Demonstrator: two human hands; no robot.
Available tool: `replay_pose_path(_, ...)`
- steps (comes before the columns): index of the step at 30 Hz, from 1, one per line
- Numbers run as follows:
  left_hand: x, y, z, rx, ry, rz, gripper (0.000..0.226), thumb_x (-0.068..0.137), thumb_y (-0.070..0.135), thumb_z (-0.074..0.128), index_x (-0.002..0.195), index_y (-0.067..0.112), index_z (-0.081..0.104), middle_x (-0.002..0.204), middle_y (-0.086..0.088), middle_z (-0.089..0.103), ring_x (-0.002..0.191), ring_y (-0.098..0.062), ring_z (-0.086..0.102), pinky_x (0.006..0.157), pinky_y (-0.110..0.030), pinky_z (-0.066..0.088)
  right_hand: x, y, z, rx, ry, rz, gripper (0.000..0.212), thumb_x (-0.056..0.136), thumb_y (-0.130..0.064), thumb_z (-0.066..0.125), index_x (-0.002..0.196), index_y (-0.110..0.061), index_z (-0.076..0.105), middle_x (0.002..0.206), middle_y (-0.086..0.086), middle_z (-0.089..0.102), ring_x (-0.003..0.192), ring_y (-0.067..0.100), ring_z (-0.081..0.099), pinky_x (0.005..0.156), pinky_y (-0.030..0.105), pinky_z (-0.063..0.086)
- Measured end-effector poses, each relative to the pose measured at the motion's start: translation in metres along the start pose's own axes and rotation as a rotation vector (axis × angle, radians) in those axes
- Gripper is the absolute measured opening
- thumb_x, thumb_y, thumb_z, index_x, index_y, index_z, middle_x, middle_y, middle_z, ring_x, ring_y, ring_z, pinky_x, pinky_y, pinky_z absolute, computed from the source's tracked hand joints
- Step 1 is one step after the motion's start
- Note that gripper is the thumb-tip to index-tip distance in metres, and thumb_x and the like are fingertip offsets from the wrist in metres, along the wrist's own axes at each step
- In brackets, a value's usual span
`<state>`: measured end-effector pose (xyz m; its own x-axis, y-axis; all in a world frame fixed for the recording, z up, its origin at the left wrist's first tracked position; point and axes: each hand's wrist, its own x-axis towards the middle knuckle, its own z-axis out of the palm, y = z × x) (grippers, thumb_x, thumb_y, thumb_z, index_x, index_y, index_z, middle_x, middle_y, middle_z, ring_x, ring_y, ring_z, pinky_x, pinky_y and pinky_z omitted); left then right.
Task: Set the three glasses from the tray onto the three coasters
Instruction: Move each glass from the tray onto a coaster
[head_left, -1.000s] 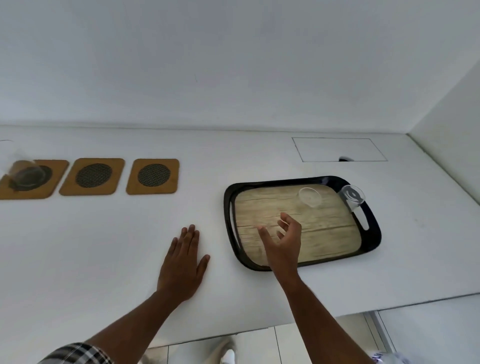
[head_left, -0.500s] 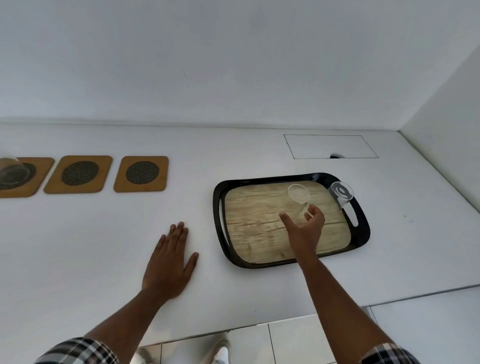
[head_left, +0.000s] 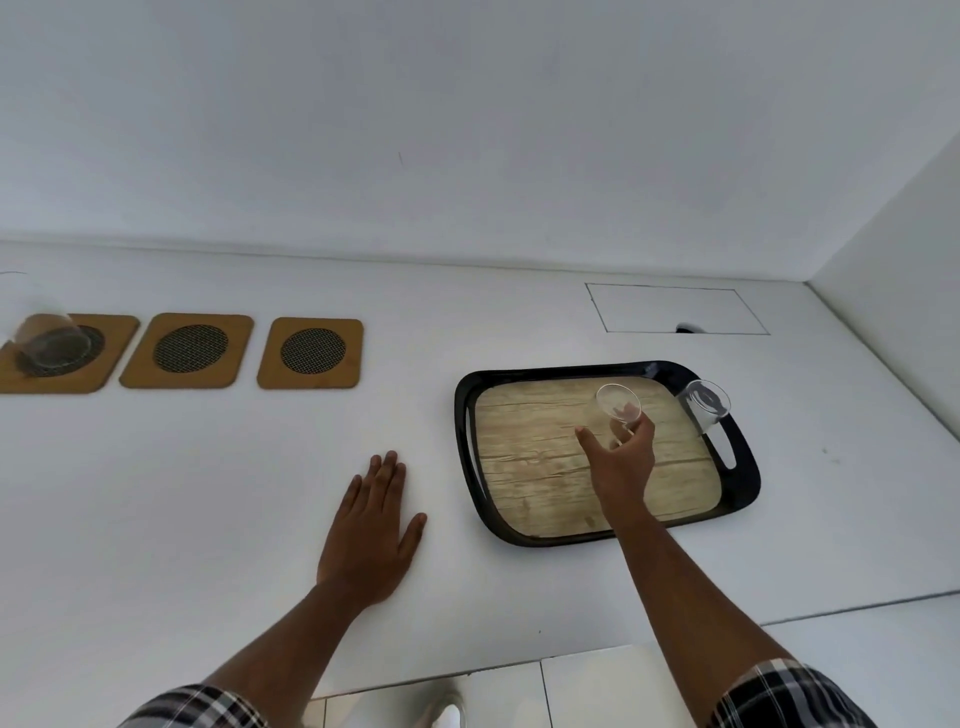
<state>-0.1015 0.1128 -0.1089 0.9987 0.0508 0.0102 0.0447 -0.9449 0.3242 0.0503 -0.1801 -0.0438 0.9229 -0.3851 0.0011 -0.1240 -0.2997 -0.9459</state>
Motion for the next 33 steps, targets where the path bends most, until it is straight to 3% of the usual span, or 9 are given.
replay_pose_path(4, 0.0, -0.003, -0.002, 0.005, -0.042, 0.017, 0.078, 0.099, 0.058, 0.017, 0.159, 0.012, -0.002, 0.168, -0.003, -0.011, 0.154, -0.017, -0.017, 0.127, -0.036, -0.002, -0.013, -0.007, 0.004, 0.03, 0.006, -0.014, 0.073, 0.075, -0.018, 0.093, 0.135, -0.014, 0.052, 0.127, -0.005, 0.062, 0.126, 0.022, 0.063, 0.114, 0.047, 0.049)
replay_pose_path(11, -0.003, -0.037, -0.018, -0.106, -0.059, 0.092, 0.077, 0.102, 0.057, 0.024, 0.159, 0.016, -0.006, 0.167, 0.005, -0.016, 0.153, -0.01, -0.019, 0.124, -0.026, -0.008, -0.048, -0.032, 0.031, 0.153, -0.026, -0.046, 0.064, 0.076, -0.016, 0.092, 0.128, -0.022, 0.055, 0.119, -0.017, 0.064, 0.121, 0.015, 0.065, 0.11, 0.045, 0.053)
replay_pose_path(17, -0.017, -0.093, -0.045, -0.127, -0.021, -0.006, 0.083, 0.096, 0.063, 0.019, 0.16, 0.013, 0.0, 0.167, 0.002, -0.011, 0.153, -0.012, -0.015, 0.124, -0.027, -0.006, -0.083, -0.057, 0.076, 0.202, -0.125, -0.116, 0.06, 0.076, -0.017, 0.092, 0.124, -0.03, 0.059, 0.124, -0.011, 0.067, 0.121, 0.015, 0.066, 0.106, 0.04, 0.054)
replay_pose_path(22, -0.027, -0.147, -0.068, -0.113, 0.008, -0.056, 0.087, 0.092, 0.066, 0.011, 0.16, 0.012, 0.001, 0.166, 0.003, -0.009, 0.154, -0.014, -0.012, 0.125, -0.03, -0.003, -0.117, -0.076, 0.126, 0.187, -0.19, -0.147, 0.061, 0.072, -0.019, 0.094, 0.123, -0.027, 0.062, 0.117, -0.008, 0.072, 0.112, 0.015, 0.07, 0.101, 0.041, 0.058)
replay_pose_path(26, -0.036, -0.191, -0.082, -0.117, 0.023, -0.116, 0.076, 0.103, 0.053, 0.032, 0.159, 0.011, 0.001, 0.169, 0.0, -0.003, 0.154, -0.014, -0.012, 0.125, -0.031, -0.002, -0.147, -0.089, 0.17, 0.179, -0.281, -0.156, 0.066, 0.073, -0.013, 0.095, 0.128, -0.027, 0.06, 0.122, -0.009, 0.071, 0.116, 0.008, 0.067, 0.104, 0.033, 0.055)
replay_pose_path(29, -0.042, -0.222, -0.092, -0.103, 0.037, -0.155, 0.075, 0.103, 0.051, 0.034, 0.16, 0.012, 0.003, 0.169, -0.001, -0.002, 0.154, -0.014, -0.012, 0.125, -0.031, -0.001, -0.168, -0.098, 0.203, 0.163, -0.355, -0.172, 0.066, 0.072, -0.015, 0.096, 0.128, -0.02, 0.061, 0.122, -0.007, 0.071, 0.118, 0.013, 0.068, 0.103, 0.034, 0.057)
replay_pose_path(33, -0.049, -0.257, -0.101, -0.079, 0.035, -0.175, 0.075, 0.103, 0.051, 0.034, 0.16, 0.012, 0.003, 0.169, -0.002, -0.001, 0.154, -0.015, -0.01, 0.126, -0.032, -0.001, -0.191, -0.113, 0.243, 0.142, -0.415, -0.185, 0.071, 0.068, -0.019, 0.098, 0.129, -0.021, 0.06, 0.121, -0.006, 0.071, 0.115, 0.013, 0.069, 0.096, 0.022, 0.058)
